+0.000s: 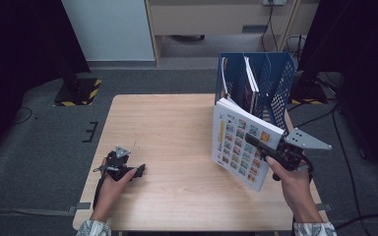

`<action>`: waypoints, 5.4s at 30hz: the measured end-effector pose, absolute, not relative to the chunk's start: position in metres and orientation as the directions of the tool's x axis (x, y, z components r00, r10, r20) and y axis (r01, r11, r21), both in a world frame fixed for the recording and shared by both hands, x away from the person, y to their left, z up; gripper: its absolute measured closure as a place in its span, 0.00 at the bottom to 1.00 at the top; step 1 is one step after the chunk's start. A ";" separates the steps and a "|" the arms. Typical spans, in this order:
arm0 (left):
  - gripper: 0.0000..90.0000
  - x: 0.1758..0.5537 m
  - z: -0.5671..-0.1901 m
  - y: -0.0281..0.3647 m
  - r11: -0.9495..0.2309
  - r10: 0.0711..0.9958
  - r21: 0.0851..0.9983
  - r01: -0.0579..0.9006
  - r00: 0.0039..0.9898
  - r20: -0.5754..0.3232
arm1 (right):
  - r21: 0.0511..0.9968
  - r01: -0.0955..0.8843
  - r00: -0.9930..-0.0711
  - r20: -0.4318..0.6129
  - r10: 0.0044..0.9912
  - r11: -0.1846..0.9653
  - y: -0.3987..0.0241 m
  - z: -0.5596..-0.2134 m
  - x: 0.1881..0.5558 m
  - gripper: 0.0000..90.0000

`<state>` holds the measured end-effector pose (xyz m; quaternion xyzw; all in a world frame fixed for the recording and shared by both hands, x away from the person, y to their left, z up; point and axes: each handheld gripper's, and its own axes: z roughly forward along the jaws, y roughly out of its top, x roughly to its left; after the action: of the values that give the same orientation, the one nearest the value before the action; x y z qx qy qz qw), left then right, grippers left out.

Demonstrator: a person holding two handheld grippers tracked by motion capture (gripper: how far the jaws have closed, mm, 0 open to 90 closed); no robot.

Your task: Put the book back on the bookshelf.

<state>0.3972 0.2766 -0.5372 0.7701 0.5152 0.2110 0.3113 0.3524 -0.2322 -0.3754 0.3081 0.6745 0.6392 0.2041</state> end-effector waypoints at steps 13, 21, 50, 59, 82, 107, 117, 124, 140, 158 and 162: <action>0.00 0.397 -0.537 0.277 -0.275 0.925 0.697 0.662 0.380 0.004 | 0.987 0.162 -0.697 0.121 0.706 -0.009 -0.253 -0.377 0.346 0.82; 0.00 0.397 -0.537 0.277 -0.275 0.925 0.697 0.662 0.380 0.004 | 0.987 0.162 -0.677 0.122 0.726 -0.014 -0.266 -0.377 0.345 0.82; 0.00 0.397 -0.537 0.276 -0.271 0.927 0.697 0.664 0.374 0.005 | 0.988 0.153 -0.631 0.102 0.769 -0.006 -0.301 -0.341 0.324 0.82; 0.00 0.398 -0.537 0.275 -0.271 0.928 0.697 0.664 0.374 0.005 | 0.991 0.135 -0.640 0.095 0.762 -0.009 -0.297 -0.316 0.322 0.82; 0.00 0.398 -0.537 0.274 -0.265 0.931 0.697 0.666 0.366 0.005 | 0.988 0.150 -0.545 0.098 0.833 -0.018 -0.306 -0.293 0.359 0.82; 0.00 0.399 -0.537 0.273 -0.263 0.932 0.697 0.667 0.362 0.005 | 0.989 0.146 -0.451 0.074 0.889 -0.008 -0.314 -0.281 0.378 0.82; 0.00 0.400 -0.537 0.272 -0.259 0.934 0.697 0.668 0.358 0.004 | 0.988 0.153 -0.375 0.079 0.924 -0.022 -0.321 -0.277 0.389 0.82; 0.00 0.400 -0.537 0.272 -0.258 0.935 0.697 0.669 0.355 0.005 | 0.988 0.156 -0.324 0.065 0.944 -0.015 -0.320 -0.278 0.409 0.82; 0.00 0.400 -0.537 0.271 -0.250 0.939 0.697 0.672 0.344 0.005 | 0.991 0.136 -0.240 0.056 0.969 -0.023 -0.317 -0.290 0.442 0.82; 0.00 0.401 -0.537 0.269 -0.243 0.942 0.697 0.674 0.335 0.005 | 0.986 0.146 -0.181 0.101 0.978 -0.075 -0.322 -0.311 0.474 0.82; 0.00 0.401 -0.537 0.269 -0.244 0.942 0.698 0.674 0.336 0.004 | 0.986 0.149 -0.178 0.101 0.979 -0.075 -0.318 -0.314 0.481 0.82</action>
<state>0.4009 0.2692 -0.5373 0.7576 0.5331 0.2186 0.3065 0.4811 -0.3179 -0.3138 0.5072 0.5557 0.5294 0.3921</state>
